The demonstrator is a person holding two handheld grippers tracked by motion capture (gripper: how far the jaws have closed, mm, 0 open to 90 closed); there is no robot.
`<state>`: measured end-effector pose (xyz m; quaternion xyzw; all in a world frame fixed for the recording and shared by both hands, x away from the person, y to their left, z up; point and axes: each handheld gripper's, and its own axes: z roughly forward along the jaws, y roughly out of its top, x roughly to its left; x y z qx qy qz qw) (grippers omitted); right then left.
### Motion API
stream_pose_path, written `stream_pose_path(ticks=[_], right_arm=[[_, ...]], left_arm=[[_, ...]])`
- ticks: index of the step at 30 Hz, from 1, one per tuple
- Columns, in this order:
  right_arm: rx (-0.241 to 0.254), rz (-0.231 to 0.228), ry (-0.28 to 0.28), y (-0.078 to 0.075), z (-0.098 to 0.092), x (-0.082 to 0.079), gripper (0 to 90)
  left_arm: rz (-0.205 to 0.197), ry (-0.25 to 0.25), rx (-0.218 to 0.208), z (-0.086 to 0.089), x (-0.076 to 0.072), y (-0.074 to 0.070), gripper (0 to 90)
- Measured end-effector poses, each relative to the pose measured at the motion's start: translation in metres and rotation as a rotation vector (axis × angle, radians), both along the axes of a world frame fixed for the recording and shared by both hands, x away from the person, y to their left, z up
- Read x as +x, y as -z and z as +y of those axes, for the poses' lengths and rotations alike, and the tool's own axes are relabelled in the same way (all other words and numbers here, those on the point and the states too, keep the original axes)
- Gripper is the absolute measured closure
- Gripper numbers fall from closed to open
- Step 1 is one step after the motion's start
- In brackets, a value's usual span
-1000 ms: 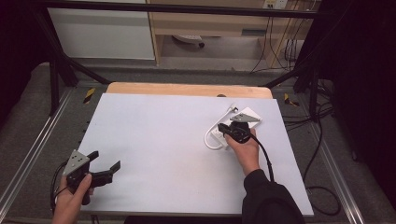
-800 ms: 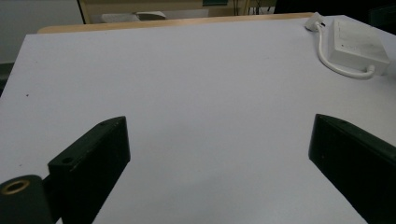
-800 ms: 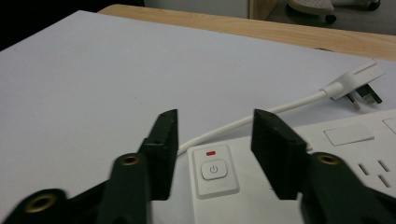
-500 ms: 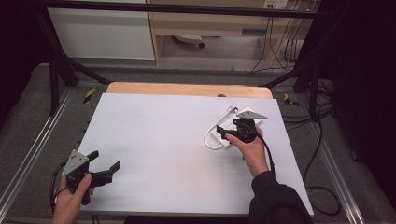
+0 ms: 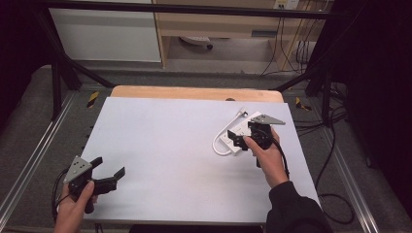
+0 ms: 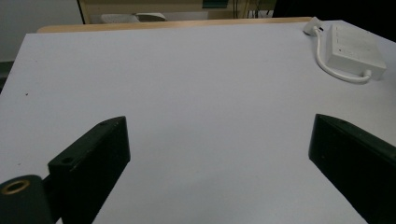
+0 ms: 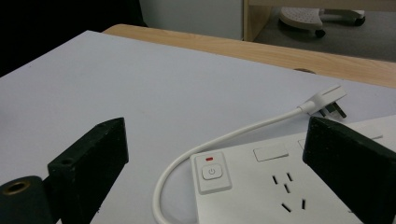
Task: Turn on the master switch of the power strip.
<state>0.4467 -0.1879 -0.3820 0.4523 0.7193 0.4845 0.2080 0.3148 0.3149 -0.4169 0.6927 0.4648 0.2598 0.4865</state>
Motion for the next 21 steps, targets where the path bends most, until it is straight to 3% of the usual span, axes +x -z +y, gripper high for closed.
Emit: stream_pose_path(ticks=[21], right_arm=[[-0.002, -0.045, -0.003, -0.012, -0.023, -0.022, 8.4]], left_arm=[[0.003, 0.006, 0.0, -0.001, 0.0, 0.0, 5.3]])
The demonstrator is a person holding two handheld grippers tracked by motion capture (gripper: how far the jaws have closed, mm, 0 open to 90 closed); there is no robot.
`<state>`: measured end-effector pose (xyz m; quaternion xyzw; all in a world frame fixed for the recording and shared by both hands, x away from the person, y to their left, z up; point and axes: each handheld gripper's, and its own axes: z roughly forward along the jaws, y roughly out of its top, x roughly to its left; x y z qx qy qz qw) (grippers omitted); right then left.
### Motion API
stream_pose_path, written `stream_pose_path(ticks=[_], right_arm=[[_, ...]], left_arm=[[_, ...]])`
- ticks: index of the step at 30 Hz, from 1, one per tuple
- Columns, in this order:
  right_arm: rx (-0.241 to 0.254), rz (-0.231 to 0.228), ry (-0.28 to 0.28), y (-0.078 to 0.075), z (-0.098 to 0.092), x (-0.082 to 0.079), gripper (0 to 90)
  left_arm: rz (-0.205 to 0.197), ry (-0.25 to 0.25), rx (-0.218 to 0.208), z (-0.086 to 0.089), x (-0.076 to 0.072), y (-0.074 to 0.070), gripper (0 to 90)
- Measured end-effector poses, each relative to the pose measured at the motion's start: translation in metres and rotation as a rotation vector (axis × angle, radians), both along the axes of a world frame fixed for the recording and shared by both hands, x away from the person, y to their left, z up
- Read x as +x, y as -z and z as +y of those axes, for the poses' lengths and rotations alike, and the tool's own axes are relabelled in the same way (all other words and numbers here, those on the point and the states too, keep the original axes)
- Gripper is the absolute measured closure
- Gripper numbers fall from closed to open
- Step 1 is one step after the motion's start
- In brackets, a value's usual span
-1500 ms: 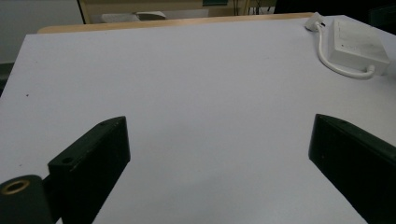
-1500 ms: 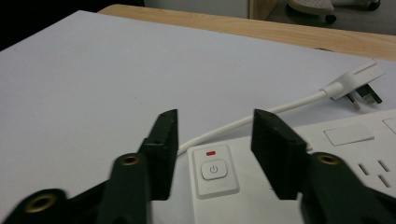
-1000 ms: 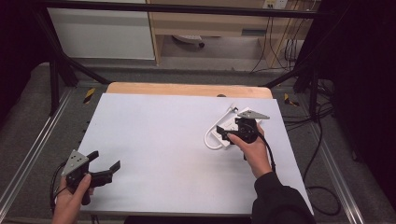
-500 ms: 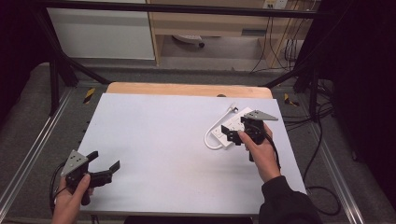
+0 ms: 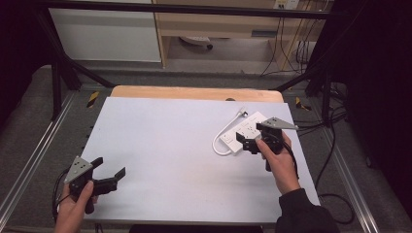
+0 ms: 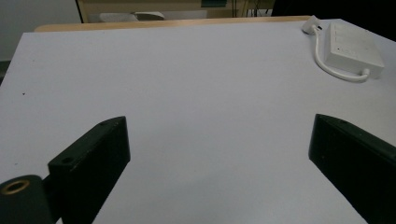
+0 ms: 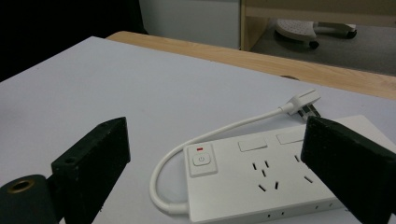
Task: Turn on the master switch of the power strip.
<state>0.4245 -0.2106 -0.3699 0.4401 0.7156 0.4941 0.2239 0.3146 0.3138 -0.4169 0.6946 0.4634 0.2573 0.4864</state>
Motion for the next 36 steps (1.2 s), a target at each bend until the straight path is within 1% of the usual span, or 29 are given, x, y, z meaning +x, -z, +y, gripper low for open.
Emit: stream_pose_path(ticks=[1, 4, 9, 15, 19, 26, 31, 36], right_arm=[[0.002, -0.002, 0.0, 0.0, -0.001, -0.001, 8.5], [0.002, -0.007, 0.004, -0.001, -0.006, -0.005, 8.5], [0.017, -0.018, 0.011, -0.002, -0.014, -0.012, 8.5], [0.02, -0.042, 0.016, 0.0, -0.024, -0.022, 8.4], [0.021, -0.049, 0.02, 0.002, -0.029, -0.031, 8.4], [0.034, -0.05, 0.028, 0.01, -0.04, -0.047, 8.4], [0.028, -0.045, 0.033, 0.015, -0.048, -0.056, 7.6], [0.028, -0.032, 0.047, 0.025, -0.056, -0.065, 6.1]], left_arm=[[0.001, -0.002, 0.002, 0.001, 0.0, 0.0, 5.3], [0.004, -0.007, -0.011, 0.001, 0.0, 0.0, 5.3], [0.006, -0.008, -0.013, 0.001, 0.0, 0.0, 5.3], [0.007, -0.009, -0.018, 0.002, 0.0, 0.0, 5.4], [0.005, -0.012, -0.019, 0.002, -0.001, 0.0, 5.3], [0.004, -0.011, -0.019, 0.002, -0.001, 0.0, 5.3], [0.003, -0.01, -0.017, 0.002, -0.001, -0.001, 5.3], [0.001, -0.009, -0.023, 0.002, -0.001, -0.001, 5.3]])
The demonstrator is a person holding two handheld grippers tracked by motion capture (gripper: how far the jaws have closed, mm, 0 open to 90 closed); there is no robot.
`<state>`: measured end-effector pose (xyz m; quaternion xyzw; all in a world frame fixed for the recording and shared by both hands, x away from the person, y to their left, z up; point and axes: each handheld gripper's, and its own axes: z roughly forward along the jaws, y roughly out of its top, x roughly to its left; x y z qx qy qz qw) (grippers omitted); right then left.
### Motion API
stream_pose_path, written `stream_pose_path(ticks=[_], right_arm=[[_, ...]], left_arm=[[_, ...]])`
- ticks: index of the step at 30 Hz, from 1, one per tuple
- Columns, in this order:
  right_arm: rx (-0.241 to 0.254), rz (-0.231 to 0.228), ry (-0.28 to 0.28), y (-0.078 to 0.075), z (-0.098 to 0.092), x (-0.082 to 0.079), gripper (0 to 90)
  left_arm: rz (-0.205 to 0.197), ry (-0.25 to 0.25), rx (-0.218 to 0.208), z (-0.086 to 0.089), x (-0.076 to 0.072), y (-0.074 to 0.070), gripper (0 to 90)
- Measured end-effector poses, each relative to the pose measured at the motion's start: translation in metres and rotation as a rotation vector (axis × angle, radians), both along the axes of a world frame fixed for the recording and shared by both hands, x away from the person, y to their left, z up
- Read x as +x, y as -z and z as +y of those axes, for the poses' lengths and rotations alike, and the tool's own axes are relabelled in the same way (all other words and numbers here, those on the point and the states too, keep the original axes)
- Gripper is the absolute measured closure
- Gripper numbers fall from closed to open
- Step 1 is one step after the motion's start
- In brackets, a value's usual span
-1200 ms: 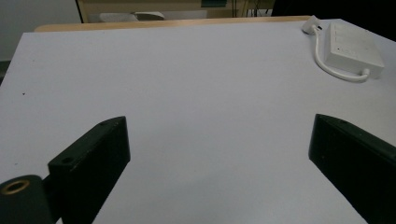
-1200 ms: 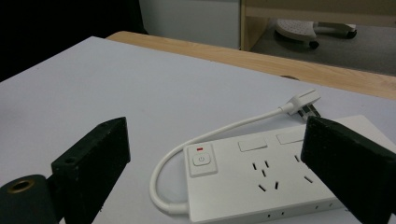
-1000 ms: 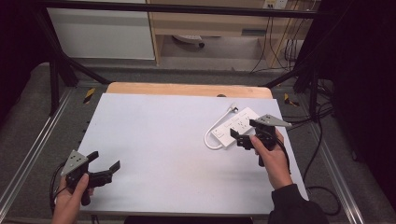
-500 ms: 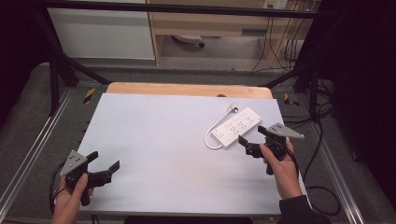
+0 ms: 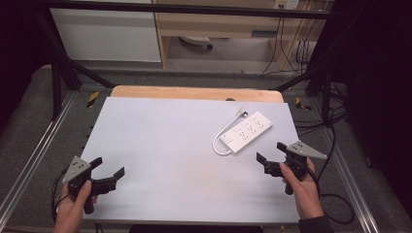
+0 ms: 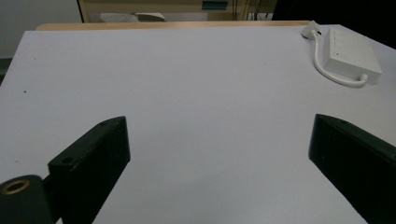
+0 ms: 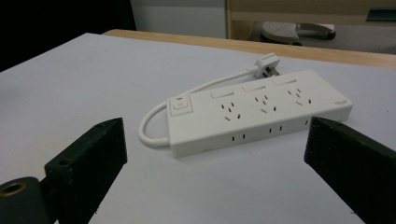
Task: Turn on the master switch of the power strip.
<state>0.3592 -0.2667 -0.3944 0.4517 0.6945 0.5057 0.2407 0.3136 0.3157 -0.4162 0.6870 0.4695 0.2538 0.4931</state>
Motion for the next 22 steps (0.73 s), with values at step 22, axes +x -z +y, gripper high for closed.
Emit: stream_pose_path(ticks=[22], right_arm=[[-0.181, 0.16, 0.032, 0.05, 0.007, -0.002, 5.3]], left_arm=[[-0.005, 0.01, 0.003, -0.001, 0.0, 0.0, 5.3]])
